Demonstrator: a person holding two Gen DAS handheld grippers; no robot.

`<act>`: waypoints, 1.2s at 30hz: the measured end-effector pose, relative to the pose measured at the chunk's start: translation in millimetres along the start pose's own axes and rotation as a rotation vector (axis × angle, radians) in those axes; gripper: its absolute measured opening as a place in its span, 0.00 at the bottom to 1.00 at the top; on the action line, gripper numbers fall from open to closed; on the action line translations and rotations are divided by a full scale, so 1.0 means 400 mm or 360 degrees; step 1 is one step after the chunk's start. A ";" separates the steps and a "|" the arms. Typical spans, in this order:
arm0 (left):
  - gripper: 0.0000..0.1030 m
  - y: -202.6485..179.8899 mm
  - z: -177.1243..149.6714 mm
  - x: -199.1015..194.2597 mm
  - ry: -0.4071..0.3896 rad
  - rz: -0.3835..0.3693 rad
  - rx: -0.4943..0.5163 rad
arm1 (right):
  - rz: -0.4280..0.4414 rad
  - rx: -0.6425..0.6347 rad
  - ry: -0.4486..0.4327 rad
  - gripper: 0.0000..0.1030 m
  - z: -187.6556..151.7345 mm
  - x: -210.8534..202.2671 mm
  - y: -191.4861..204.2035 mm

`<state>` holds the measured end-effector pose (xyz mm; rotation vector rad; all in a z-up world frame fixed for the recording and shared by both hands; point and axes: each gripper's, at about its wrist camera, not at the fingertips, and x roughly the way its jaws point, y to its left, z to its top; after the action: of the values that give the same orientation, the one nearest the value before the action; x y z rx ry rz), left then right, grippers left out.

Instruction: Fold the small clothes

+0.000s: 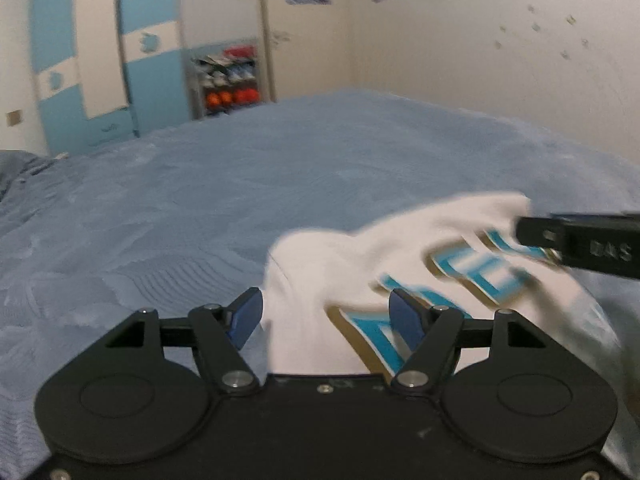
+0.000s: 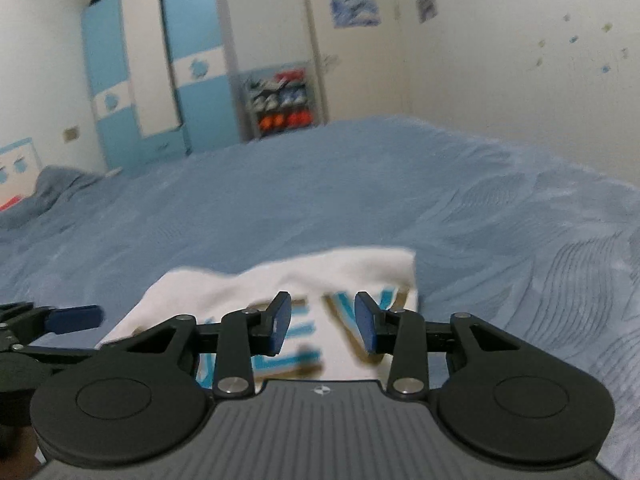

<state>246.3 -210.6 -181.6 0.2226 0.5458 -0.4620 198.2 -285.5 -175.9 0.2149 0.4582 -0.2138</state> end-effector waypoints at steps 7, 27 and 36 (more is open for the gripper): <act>0.70 -0.007 -0.094 -0.068 0.0284 0.0009 0.0168 | 0.0102 -0.0258 0.0273 0.43 -0.099 -0.081 0.021; 0.69 0.006 -0.086 -0.311 0.0658 -0.0022 0.0029 | -0.0156 -0.0388 0.0664 0.75 -0.082 -0.344 0.116; 0.70 -0.026 -0.011 -0.437 0.0591 0.0058 -0.0136 | -0.0277 -0.0095 0.0647 0.82 -0.028 -0.412 0.108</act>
<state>107.1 -154.8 -90.8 0.2377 0.9215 -0.3622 60.0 -215.8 -103.6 0.1597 0.8876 -0.3284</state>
